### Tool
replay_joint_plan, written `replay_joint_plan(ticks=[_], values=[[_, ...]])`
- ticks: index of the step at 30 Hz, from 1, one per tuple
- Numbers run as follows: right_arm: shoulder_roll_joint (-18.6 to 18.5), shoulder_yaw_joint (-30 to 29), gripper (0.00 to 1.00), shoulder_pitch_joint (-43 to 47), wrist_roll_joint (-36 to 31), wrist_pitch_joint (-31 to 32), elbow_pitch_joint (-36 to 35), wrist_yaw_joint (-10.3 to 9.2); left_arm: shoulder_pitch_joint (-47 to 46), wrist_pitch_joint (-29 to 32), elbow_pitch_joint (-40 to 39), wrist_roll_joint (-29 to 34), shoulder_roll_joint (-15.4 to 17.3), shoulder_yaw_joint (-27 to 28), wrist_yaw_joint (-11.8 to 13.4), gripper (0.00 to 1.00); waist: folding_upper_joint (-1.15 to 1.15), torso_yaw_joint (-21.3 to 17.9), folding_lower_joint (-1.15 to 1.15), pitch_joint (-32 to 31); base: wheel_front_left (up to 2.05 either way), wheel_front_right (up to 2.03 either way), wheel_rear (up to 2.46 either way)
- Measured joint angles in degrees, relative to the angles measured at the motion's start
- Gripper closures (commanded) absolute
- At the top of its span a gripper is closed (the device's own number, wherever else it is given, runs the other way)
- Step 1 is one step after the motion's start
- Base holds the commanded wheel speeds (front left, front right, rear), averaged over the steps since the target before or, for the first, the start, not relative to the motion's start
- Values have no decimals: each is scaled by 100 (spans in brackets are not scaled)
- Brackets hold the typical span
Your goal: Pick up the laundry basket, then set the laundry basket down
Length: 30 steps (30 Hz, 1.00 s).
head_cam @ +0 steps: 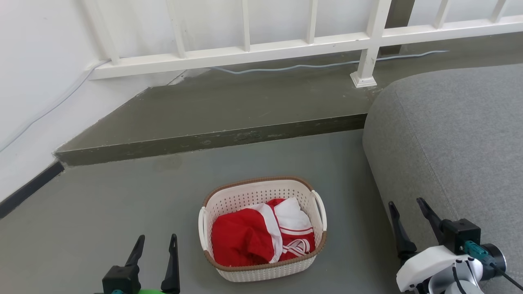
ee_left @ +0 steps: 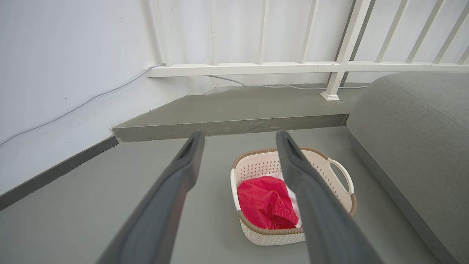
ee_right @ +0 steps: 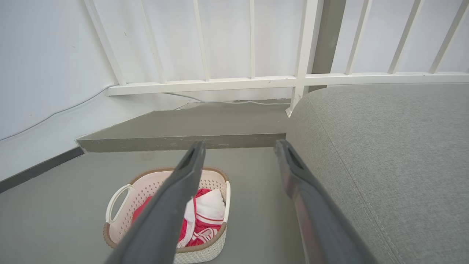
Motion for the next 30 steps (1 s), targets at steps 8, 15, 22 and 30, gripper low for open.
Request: replay_joint_plan(ticks=[8, 15, 22, 30], values=[[46, -11, 100, 43, 0, 1, 41, 1, 12, 11, 77, -1, -27, -26, -1, 100, 0, 11, 0, 7, 0, 0, 0], [146, -20, 100, 203, 136, 10, 107, 53, 70, 13, 155, -162, -48, -42, -36, 100, 0, 11, 0, 20, 0, 0, 0], [204, -90, 100, 203, 588, 46, 59, 148, 121, 37, 80, -595, -68, -12, -93, 100, 0, 11, 0, 41, 0, 0, 0], [260, -282, 100, 198, 1334, 194, 11, 216, 119, 171, 44, -1333, -110, 146, -204, 100, 0, 11, 0, 62, 0, 0, 0]])
